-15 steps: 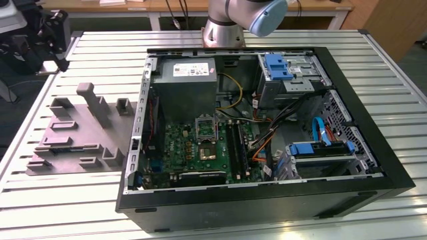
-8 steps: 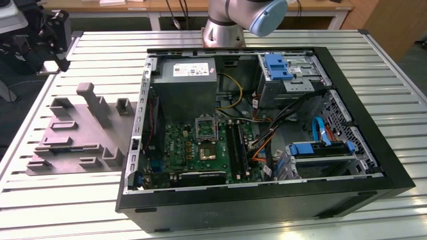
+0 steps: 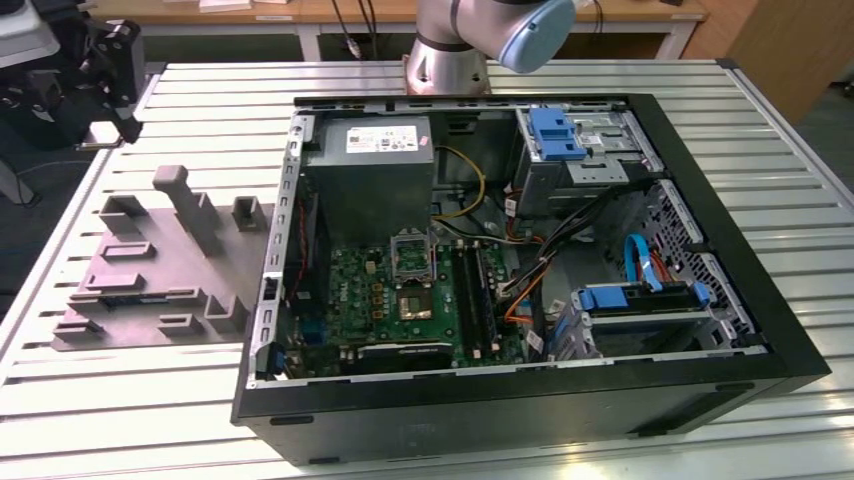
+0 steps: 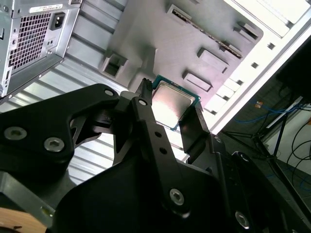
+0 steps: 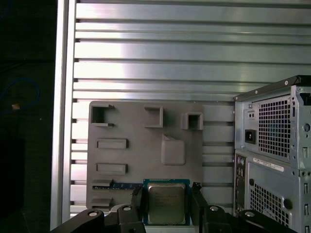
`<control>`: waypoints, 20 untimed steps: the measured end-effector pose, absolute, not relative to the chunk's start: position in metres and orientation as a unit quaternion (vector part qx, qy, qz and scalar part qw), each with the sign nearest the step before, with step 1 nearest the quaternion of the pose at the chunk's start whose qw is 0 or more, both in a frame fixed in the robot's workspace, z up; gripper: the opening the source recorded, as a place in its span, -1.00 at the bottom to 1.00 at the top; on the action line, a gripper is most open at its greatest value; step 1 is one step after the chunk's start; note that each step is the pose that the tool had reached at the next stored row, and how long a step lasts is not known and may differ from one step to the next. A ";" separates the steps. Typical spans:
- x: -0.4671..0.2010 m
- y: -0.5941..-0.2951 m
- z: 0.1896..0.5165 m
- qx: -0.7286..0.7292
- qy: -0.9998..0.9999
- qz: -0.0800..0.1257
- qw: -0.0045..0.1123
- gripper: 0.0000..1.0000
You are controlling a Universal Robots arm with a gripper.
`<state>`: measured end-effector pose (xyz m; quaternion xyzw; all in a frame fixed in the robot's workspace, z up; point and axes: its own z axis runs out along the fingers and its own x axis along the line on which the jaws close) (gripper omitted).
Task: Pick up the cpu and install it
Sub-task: 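Pick up the cpu and move it towards the insertion slot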
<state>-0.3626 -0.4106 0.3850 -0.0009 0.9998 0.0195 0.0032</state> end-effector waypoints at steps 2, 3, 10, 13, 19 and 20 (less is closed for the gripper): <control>-0.362 -0.411 0.385 -0.001 1.000 0.019 0.003 -0.06; -0.362 -0.411 0.385 -0.001 1.000 0.019 0.003 -0.06; -0.360 -0.411 0.385 -0.001 1.000 0.019 0.003 -0.06; -0.360 -0.411 0.385 -0.001 1.000 0.019 0.003 -0.06; -0.359 -0.411 0.385 -0.001 1.000 0.019 0.003 -0.06; -0.358 -0.411 0.385 -0.001 1.000 0.019 0.003 -0.06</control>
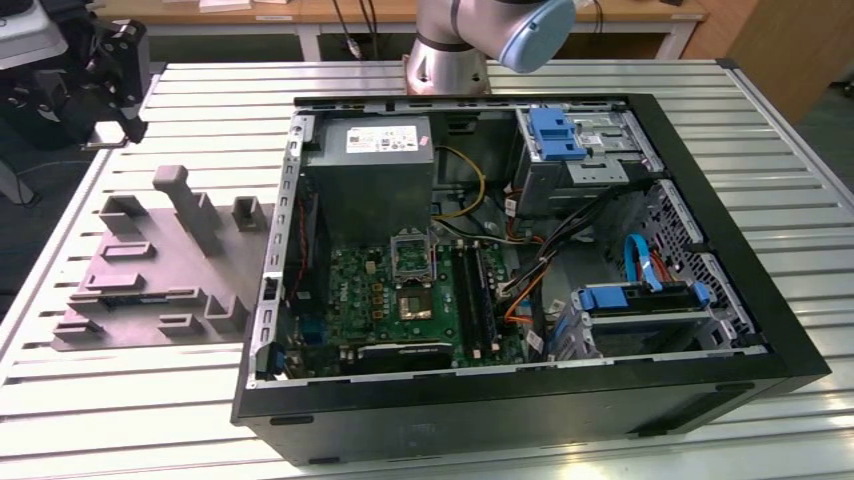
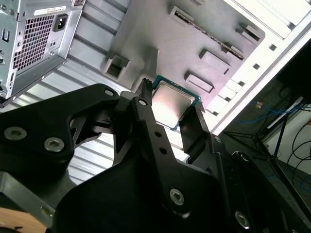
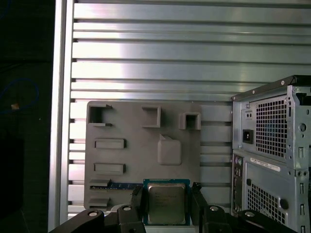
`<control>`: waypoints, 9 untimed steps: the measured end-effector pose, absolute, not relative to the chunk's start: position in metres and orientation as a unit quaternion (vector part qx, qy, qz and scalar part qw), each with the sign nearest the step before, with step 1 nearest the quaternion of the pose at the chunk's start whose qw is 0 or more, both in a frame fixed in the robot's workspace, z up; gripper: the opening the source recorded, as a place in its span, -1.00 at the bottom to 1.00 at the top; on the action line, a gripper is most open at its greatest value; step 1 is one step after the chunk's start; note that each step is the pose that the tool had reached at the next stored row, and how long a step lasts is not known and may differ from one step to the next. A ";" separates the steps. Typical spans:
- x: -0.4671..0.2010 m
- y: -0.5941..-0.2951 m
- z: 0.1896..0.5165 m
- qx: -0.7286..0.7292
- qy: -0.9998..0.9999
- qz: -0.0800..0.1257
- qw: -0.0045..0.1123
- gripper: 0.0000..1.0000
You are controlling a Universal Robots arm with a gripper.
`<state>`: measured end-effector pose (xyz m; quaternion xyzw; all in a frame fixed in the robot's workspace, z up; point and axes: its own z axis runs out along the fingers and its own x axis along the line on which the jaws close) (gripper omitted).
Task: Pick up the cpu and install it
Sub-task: 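Pick up the cpu and move it towards the insertion slot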
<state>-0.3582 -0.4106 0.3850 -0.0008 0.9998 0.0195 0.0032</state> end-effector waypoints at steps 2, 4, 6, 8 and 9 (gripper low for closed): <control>-0.358 -0.411 0.385 -0.001 1.000 0.019 0.003 -0.06; -0.357 -0.411 0.385 -0.001 1.000 0.019 0.003 -0.06; -0.356 -0.411 0.385 -0.001 1.000 0.019 0.003 -0.06; -0.356 -0.411 0.385 -0.001 1.000 0.019 0.003 -0.06; -0.355 -0.411 0.385 -0.001 1.000 0.019 0.003 -0.06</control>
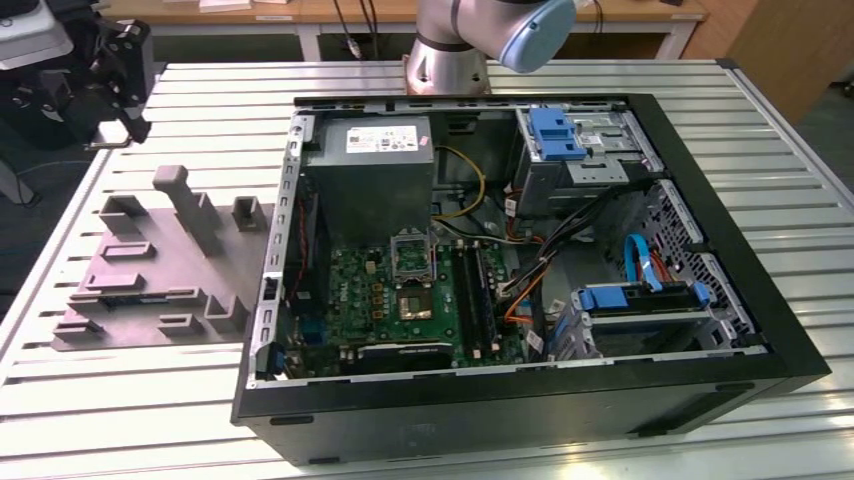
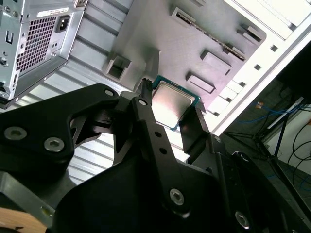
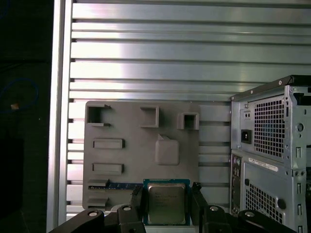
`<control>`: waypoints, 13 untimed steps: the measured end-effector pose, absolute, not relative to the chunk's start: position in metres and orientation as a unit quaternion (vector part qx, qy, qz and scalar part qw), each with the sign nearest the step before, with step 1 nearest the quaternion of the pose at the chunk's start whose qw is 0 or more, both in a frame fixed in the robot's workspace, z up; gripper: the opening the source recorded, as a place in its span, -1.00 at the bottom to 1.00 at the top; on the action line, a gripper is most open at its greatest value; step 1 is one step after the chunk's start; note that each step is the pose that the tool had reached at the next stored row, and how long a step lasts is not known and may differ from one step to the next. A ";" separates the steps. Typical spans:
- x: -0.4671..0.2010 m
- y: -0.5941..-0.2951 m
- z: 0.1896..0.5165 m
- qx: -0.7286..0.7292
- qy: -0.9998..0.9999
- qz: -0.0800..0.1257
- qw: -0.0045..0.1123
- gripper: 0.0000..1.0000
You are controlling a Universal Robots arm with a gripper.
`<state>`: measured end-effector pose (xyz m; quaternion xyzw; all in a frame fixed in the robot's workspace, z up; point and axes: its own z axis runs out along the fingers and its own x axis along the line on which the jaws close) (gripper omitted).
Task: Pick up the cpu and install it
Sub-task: 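Pick up the cpu and move it towards the insertion slot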
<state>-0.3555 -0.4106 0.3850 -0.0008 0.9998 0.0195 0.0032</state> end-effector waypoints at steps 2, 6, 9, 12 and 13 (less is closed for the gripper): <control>-0.355 -0.411 0.384 -0.001 1.000 0.019 0.003 -0.06; -0.355 -0.411 0.384 -0.001 1.000 0.019 0.003 -0.06; -0.355 -0.411 0.384 -0.001 1.000 0.019 0.003 -0.06; -0.355 -0.411 0.384 -0.001 1.000 0.020 0.003 -0.06; -0.355 -0.411 0.384 -0.001 1.000 0.020 0.003 -0.06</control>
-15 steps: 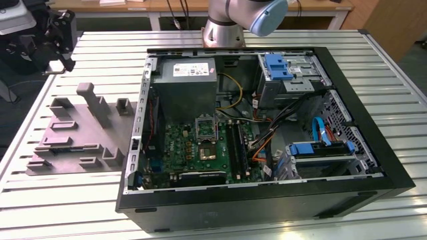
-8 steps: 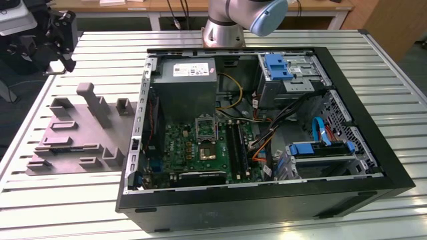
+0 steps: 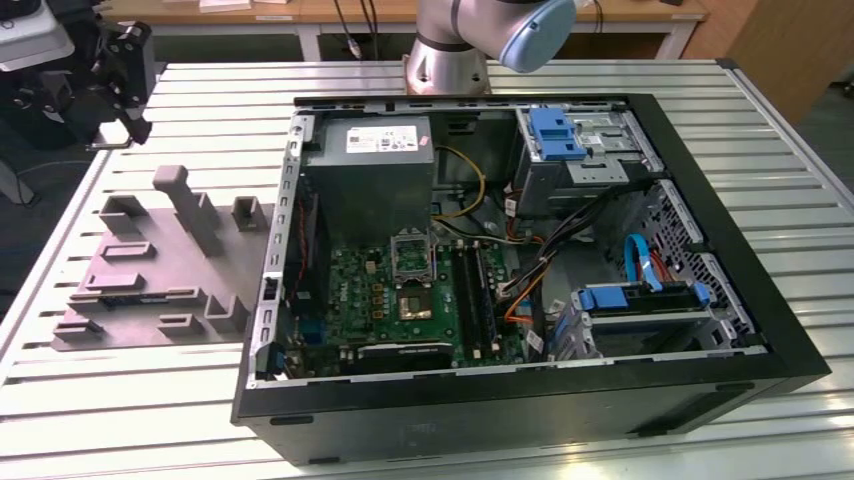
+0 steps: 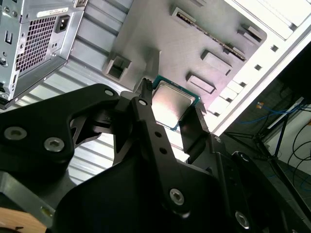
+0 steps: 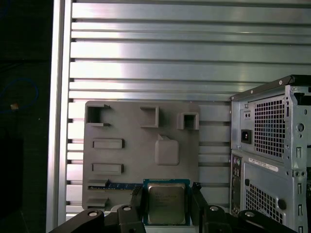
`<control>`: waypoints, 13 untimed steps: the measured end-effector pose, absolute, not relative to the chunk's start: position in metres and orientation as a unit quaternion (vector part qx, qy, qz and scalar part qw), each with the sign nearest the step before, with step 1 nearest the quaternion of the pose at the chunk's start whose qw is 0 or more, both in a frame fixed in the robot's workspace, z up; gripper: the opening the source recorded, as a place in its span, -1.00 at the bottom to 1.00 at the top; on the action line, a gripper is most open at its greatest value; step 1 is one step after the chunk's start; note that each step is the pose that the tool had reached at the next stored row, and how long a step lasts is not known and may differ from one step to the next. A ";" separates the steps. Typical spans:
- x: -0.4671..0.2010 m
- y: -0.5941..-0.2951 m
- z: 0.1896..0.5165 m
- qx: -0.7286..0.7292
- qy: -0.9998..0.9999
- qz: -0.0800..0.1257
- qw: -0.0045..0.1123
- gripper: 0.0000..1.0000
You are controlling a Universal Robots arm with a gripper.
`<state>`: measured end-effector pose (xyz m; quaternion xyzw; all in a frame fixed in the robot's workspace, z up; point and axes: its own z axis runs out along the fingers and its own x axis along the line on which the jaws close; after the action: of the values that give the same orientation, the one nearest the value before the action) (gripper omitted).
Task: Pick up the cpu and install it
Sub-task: 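Pick up the cpu and move it towards the insertion slot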
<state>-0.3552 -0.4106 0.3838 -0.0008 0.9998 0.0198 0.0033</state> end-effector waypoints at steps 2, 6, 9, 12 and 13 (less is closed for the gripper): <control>-0.351 -0.411 0.383 -0.001 1.000 0.025 0.003 -0.06; -0.351 -0.410 0.383 -0.001 1.000 0.025 0.003 -0.06; -0.351 -0.410 0.383 -0.001 1.000 0.025 0.003 -0.06; -0.350 -0.410 0.383 -0.001 1.000 0.025 0.003 -0.06; -0.350 -0.410 0.383 -0.001 1.000 0.025 0.003 -0.06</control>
<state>-0.3497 -0.4102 0.3834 -0.0008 0.9997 0.0254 0.0032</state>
